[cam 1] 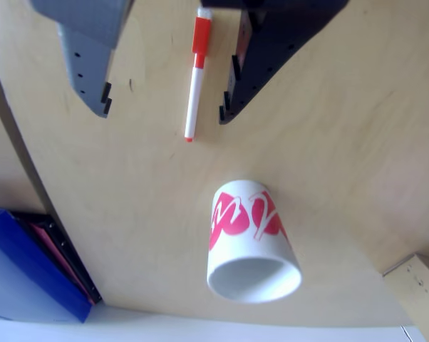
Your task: Grab the pen and place it in the cup.
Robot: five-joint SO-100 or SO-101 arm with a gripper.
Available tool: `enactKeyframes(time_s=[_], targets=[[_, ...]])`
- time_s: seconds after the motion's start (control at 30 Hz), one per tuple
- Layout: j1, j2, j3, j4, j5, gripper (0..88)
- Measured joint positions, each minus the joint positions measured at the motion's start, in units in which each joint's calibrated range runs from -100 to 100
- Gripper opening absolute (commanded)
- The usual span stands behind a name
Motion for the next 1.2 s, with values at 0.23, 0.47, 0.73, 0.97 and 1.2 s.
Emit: enactKeyframes(time_s=[0.23,0.47,0.73,0.97,1.2], targets=[[0.0,19.79,-5.05,-10.68,-0.2,35.9],[0.0,37.31,-9.22,-15.59,-1.76,36.4],[0.0,47.33,-17.02,-7.71,-1.95,36.5],[0.0,54.32,-22.78,-3.05,-1.91,36.5],[0.0,67.37,-33.42,1.44,-2.3,36.2]])
